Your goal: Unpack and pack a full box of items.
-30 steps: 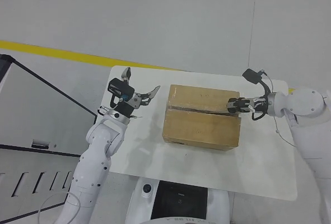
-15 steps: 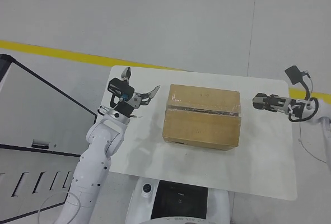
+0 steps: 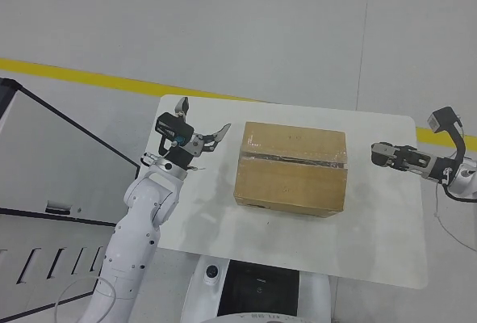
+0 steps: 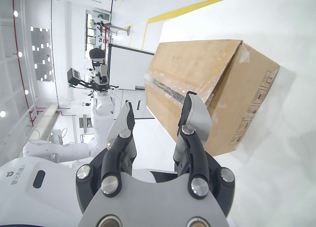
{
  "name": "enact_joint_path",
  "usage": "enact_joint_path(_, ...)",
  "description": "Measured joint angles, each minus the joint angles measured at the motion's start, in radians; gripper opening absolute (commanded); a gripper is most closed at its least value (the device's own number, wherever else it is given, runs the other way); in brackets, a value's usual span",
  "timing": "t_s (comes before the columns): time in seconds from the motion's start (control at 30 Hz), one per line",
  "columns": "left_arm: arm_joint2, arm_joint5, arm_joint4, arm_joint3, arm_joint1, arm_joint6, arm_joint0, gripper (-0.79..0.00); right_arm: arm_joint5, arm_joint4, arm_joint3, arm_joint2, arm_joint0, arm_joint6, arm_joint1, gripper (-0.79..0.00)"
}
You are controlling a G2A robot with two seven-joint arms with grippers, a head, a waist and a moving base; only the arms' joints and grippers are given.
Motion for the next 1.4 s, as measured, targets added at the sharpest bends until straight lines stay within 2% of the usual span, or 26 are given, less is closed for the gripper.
enact_joint_path(0.03, 0.000, 0.000, 0.000, 0.000, 0.000, 0.000, 0.000, 0.000, 0.000, 0.000, 0.000, 0.000, 0.000, 0.000, 0.000, -0.440)
enact_joint_path(0.07, 0.000, 0.000, 0.000, 0.000, 0.000, 0.000, 0.000, 0.000, 0.000, 0.000, 0.000, 0.000, 0.000, 0.000, 0.000, -0.194)
enact_joint_path(0.97, 0.000, 0.000, 0.000, 0.000, 0.000, 0.000, 0.000, 0.000, 0.002, -0.001, -0.014, -0.008, -0.005, -0.010, -0.001, -0.194)
enact_joint_path(1.0, 0.000, 0.000, 0.000, 0.000, 0.000, 0.000, 0.000, 0.000, 0.002, -0.001, -0.014, -0.008, -0.005, -0.010, -0.001, 0.000)
enact_joint_path(1.03, 0.000, 0.000, 0.000, 0.000, 0.000, 0.000, 0.000, 0.000, 0.002, -0.001, -0.014, -0.008, -0.005, -0.009, -0.001, 0.000)
enact_joint_path(1.07, 0.001, 0.000, -0.001, -0.001, 0.000, 0.001, 0.001, -0.003, 0.004, 0.002, -0.015, -0.010, -0.007, -0.007, -0.002, -0.431)
enact_joint_path(1.1, 0.002, -0.002, -0.007, -0.006, 0.000, 0.005, 0.003, -0.126, 0.020, 0.021, -0.011, -0.021, -0.011, 0.010, -0.007, -0.616)
enact_joint_path(1.13, 0.003, -0.004, -0.013, -0.010, 0.000, 0.009, 0.005, -0.163, 0.038, 0.056, 0.008, -0.028, -0.011, 0.032, -0.011, -0.785)
enact_joint_path(1.17, 0.003, -0.004, -0.019, -0.014, 0.000, 0.012, 0.007, -0.123, 0.055, 0.110, 0.042, -0.033, -0.006, 0.053, -0.015, -0.785)
enact_joint_path(1.2, 0.002, -0.003, -0.028, -0.018, 0.001, 0.014, 0.010, -0.009, 0.065, 0.207, 0.096, -0.039, 0.005, 0.076, -0.018, -0.785)
enact_joint_path(1.3, -0.003, 0.005, -0.033, -0.022, 0.002, 0.015, 0.013, 0.000, 0.041, 0.420, 0.192, -0.053, 0.028, 0.101, -0.024, -0.785)
enact_joint_path(1.4, -0.003, 0.006, -0.033, -0.022, 0.002, 0.015, 0.013, 0.000, 0.039, 0.458, 0.193, -0.053, 0.028, 0.100, -0.024, -0.785)
